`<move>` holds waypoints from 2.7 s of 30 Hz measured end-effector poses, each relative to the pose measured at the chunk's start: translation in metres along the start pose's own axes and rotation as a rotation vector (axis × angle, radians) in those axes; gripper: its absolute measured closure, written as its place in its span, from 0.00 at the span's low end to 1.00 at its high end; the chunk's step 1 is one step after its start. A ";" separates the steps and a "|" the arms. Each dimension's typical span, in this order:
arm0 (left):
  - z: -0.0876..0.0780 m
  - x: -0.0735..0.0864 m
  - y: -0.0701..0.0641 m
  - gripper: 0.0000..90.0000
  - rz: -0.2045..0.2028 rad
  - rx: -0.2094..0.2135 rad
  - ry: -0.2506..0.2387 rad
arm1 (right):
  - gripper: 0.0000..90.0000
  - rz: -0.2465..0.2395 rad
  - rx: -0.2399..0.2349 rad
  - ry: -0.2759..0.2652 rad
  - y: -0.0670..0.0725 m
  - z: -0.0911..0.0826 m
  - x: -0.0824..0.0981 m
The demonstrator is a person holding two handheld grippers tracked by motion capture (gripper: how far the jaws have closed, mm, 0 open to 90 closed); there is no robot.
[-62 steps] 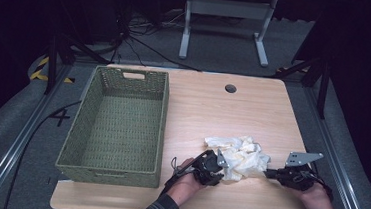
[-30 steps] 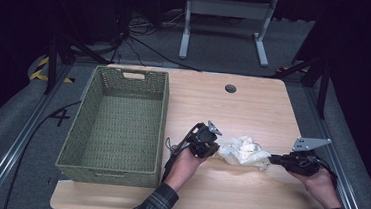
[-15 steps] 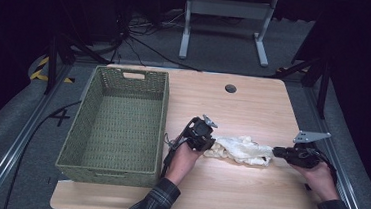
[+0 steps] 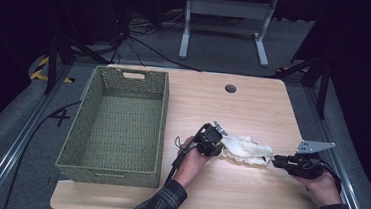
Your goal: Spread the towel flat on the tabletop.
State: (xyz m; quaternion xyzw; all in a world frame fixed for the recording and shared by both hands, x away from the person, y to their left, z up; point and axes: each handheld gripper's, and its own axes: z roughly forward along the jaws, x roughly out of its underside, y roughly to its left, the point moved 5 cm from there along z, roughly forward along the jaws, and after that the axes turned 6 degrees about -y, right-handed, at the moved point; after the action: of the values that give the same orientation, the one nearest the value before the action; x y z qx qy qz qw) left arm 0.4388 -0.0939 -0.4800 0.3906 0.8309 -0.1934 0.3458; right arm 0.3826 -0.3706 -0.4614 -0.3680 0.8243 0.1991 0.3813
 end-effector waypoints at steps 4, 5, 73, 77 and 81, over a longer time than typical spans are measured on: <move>-0.003 0.001 0.006 0.98 -0.030 0.013 -0.003 | 0.82 0.019 0.015 0.004 -0.004 -0.001 0.004; -0.005 0.001 0.007 0.98 -0.039 0.014 -0.009 | 0.82 0.023 0.023 0.010 -0.006 -0.001 0.005; -0.021 0.013 0.014 0.79 -0.082 0.030 -0.020 | 0.81 0.031 -0.086 0.015 0.008 0.026 -0.006; -0.017 0.015 0.017 0.92 -0.098 0.044 -0.006 | 0.78 0.036 -0.095 0.000 0.008 0.024 -0.008; -0.019 0.015 0.019 0.95 -0.100 0.041 -0.011 | 0.79 0.021 -0.103 0.030 0.011 0.031 -0.006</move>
State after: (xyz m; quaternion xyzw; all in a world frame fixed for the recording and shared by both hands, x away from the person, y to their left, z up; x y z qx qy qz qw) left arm 0.4387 -0.0634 -0.4787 0.3544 0.8434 -0.2298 0.3321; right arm 0.3921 -0.3419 -0.4757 -0.3812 0.8226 0.2397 0.3472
